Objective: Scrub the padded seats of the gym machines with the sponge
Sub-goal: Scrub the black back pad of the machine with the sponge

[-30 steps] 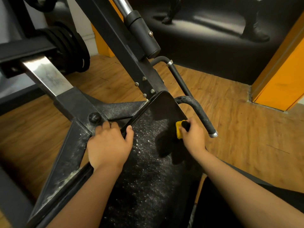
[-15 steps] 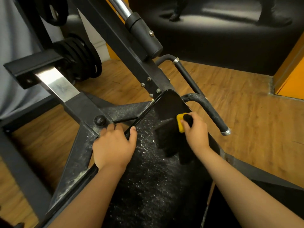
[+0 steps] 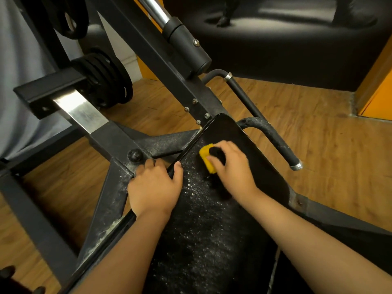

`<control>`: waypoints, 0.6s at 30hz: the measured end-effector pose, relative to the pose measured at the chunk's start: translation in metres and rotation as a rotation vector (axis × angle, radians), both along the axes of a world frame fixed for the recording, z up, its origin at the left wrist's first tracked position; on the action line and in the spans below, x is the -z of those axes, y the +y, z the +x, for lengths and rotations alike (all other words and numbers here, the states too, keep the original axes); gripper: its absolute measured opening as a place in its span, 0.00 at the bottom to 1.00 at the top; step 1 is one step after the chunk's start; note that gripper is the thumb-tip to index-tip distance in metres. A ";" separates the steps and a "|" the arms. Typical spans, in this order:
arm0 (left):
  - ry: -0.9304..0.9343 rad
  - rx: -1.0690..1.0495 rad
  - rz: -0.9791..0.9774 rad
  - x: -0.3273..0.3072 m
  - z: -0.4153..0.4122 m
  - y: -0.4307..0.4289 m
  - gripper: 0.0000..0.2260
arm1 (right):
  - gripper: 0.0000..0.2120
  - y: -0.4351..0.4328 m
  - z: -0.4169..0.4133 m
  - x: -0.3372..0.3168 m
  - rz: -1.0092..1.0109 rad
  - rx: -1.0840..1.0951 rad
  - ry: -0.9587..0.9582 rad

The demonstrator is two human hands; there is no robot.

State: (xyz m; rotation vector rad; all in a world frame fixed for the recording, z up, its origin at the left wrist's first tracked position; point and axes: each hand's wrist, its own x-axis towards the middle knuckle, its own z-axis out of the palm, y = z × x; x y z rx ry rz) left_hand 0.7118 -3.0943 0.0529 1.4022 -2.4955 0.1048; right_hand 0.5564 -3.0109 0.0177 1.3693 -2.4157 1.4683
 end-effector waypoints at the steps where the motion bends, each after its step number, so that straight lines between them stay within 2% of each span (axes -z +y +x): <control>1: -0.008 -0.001 -0.003 0.000 0.000 0.000 0.25 | 0.07 -0.004 -0.010 -0.002 0.004 0.059 -0.023; 5: -0.023 -0.002 -0.015 0.000 0.000 0.000 0.25 | 0.07 -0.016 -0.017 -0.012 0.000 0.168 -0.124; 11: -0.033 -0.020 -0.007 -0.003 -0.001 0.002 0.24 | 0.09 -0.003 0.037 -0.009 -0.061 -0.141 -0.101; 14: -0.036 -0.024 -0.008 -0.002 -0.001 0.002 0.25 | 0.09 -0.010 0.027 -0.012 -0.055 -0.118 -0.042; 18: -0.034 -0.016 -0.005 -0.002 0.000 0.002 0.26 | 0.10 -0.030 -0.003 -0.019 -0.032 0.027 -0.032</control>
